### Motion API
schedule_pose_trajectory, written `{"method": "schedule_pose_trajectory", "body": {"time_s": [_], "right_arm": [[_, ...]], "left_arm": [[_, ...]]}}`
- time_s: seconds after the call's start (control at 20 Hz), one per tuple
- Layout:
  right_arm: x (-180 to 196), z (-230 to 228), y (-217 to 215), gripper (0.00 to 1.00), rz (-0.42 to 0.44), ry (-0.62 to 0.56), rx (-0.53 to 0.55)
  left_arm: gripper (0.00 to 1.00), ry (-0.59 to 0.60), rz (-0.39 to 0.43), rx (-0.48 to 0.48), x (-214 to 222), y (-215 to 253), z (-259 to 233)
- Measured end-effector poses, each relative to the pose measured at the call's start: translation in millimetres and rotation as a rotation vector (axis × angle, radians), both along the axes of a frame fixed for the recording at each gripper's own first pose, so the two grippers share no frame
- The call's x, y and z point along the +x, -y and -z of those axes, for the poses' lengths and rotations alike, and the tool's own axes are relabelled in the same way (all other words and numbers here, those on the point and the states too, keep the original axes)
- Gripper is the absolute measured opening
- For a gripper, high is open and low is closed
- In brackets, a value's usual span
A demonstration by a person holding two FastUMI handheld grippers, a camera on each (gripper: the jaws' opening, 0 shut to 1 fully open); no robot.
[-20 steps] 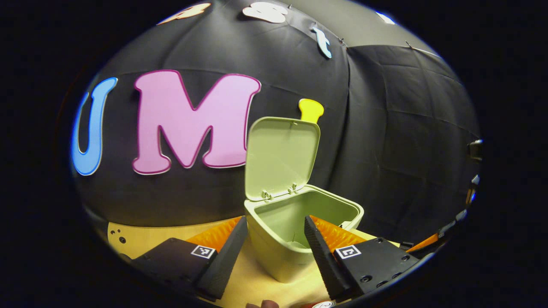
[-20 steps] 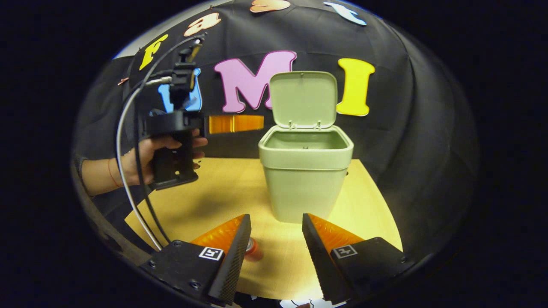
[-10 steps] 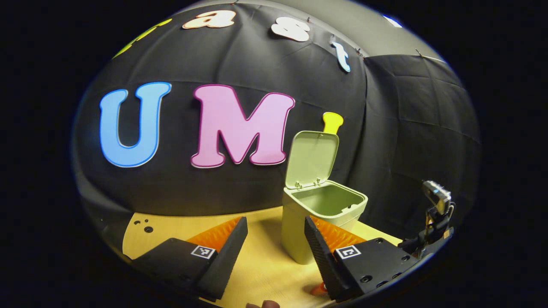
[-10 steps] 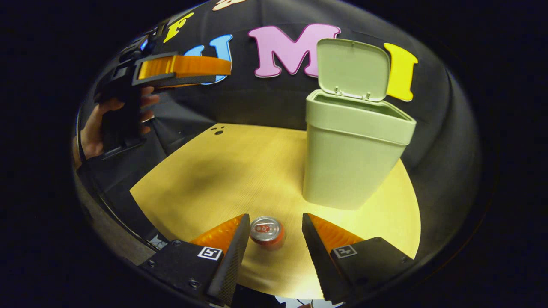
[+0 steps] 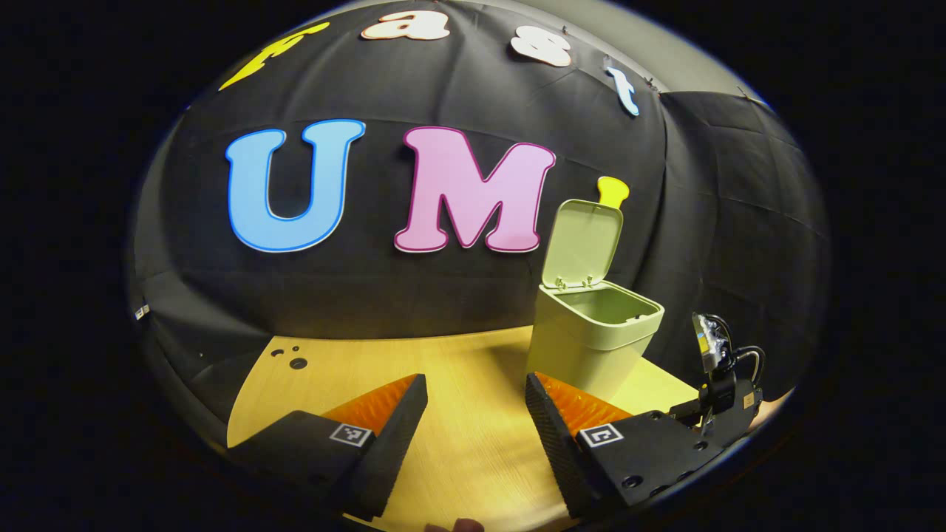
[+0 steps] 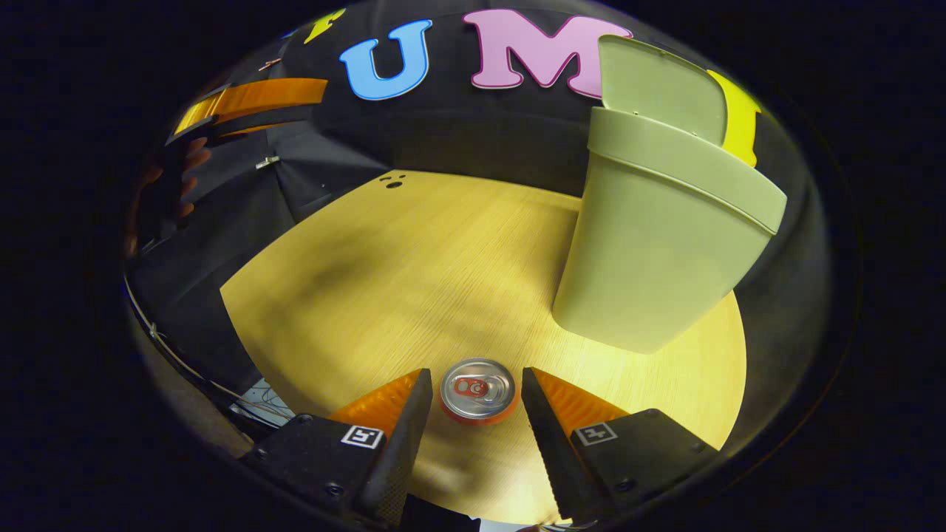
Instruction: Press the lid of the desktop garbage bin to open it, pick up the crumpled paper on the desktop and throw it into the bin, then pick up the pop can on the desktop and drop it into the bin, and finally close the garbage bin lid.
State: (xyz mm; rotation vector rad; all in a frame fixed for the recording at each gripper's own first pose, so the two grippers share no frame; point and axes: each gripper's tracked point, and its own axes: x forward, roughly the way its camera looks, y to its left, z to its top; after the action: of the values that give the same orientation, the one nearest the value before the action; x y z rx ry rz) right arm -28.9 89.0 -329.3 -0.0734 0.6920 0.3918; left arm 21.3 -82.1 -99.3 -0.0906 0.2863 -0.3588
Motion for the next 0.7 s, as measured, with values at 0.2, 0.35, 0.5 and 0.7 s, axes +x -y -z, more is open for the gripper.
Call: {"method": "schedule_pose_trajectory", "body": {"time_s": [0.2, 0.35, 0.5, 0.7], "right_arm": [[-1, 21, 1, 0.82, -0.012, -0.039, -0.023], [0, 32, 1, 0.82, -0.022, -0.056, -0.040], [1, 36, 0, 0.84, -0.031, -0.066, -0.048], [3, 28, 3, 0.82, -0.009, -0.067, -0.019]], "left_arm": [[0.87, -0.011, -0.029, 0.006, -4, -13, 6], [0.87, -0.013, -0.035, 0.011, -5, -15, 8], [0.88, -0.020, -0.037, 0.007, -5, -13, 10], [0.87, -0.026, -0.037, 0.009, -6, -12, 13]]}}
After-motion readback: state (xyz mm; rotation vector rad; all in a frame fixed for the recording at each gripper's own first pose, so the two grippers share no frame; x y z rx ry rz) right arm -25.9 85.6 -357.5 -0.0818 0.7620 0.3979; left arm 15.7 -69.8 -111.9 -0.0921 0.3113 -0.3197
